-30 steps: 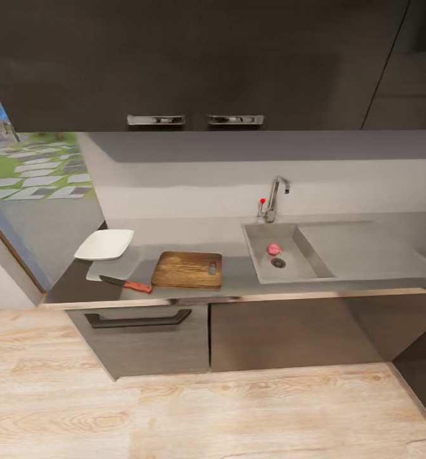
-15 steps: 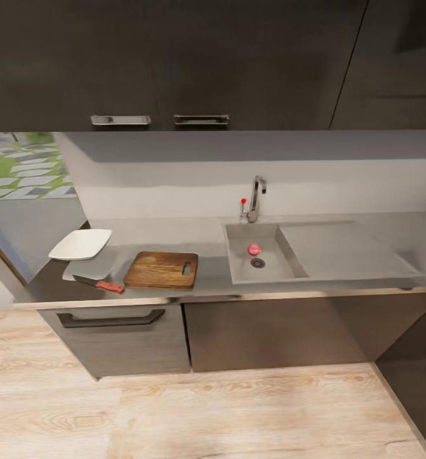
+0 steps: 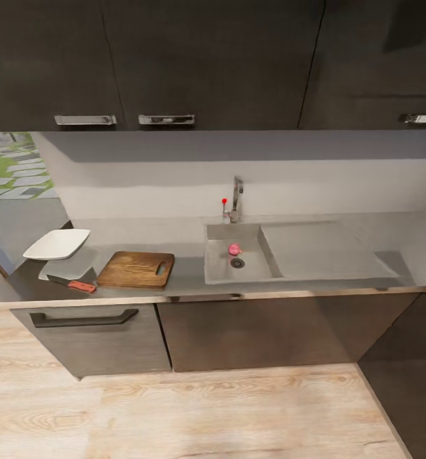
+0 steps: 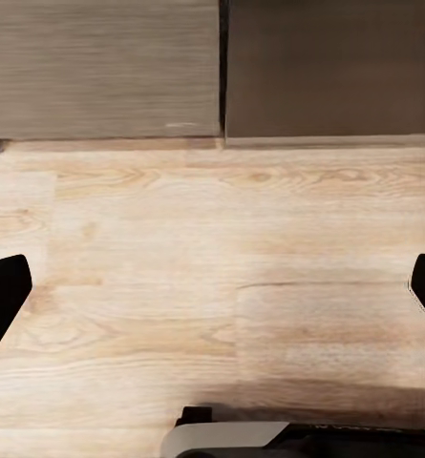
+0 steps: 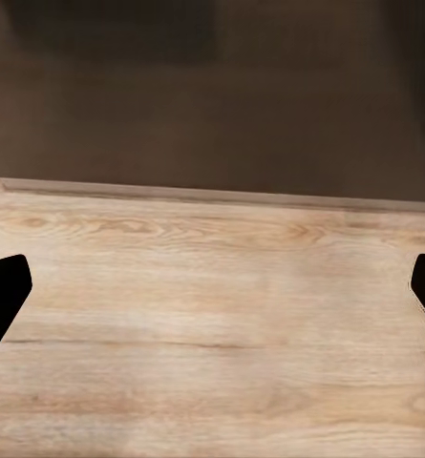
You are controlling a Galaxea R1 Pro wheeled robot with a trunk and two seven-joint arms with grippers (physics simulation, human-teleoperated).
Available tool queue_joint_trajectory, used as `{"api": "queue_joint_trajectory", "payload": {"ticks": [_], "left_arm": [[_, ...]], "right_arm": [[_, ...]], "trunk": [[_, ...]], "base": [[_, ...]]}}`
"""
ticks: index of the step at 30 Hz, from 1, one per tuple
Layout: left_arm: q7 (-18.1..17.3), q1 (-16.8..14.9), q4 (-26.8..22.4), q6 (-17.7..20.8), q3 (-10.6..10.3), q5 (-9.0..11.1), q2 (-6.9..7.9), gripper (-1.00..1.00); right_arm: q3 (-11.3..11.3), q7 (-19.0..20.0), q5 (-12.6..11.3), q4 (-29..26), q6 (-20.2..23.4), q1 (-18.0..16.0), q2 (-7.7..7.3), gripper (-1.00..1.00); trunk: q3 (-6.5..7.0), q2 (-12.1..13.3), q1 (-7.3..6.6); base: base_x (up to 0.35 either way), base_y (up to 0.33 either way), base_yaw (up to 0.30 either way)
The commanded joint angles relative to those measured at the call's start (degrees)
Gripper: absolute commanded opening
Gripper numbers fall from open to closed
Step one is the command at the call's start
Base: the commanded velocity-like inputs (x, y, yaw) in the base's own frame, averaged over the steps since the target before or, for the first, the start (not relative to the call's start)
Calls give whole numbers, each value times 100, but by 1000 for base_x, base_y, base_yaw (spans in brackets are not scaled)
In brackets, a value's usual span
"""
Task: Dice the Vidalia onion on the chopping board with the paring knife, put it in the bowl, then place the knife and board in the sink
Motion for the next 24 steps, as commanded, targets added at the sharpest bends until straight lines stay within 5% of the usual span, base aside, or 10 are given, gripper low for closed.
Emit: {"api": "queue_joint_trajectory", "payload": {"ticks": [1, 18, 24], "left_arm": [[31, 2, -17, 21, -7, 6, -1, 100], [31, 2, -25, 14, -7, 6, -8, 100], [37, -2, -179, 90, -7, 2, -105, 100]], "right_arm": [[25, -47, 10, -4, -2, -3, -8, 100], [21, -56, 5, -4, -23, 1, -10, 100], [21, -57, 5, 4, -22, -2, -10, 100]], "trunk": [[-9, -11, 4], [-9, -11, 4], [-9, -11, 4]], "base": [[0, -321, 0], [0, -321, 0], [0, -118, 0]]}}
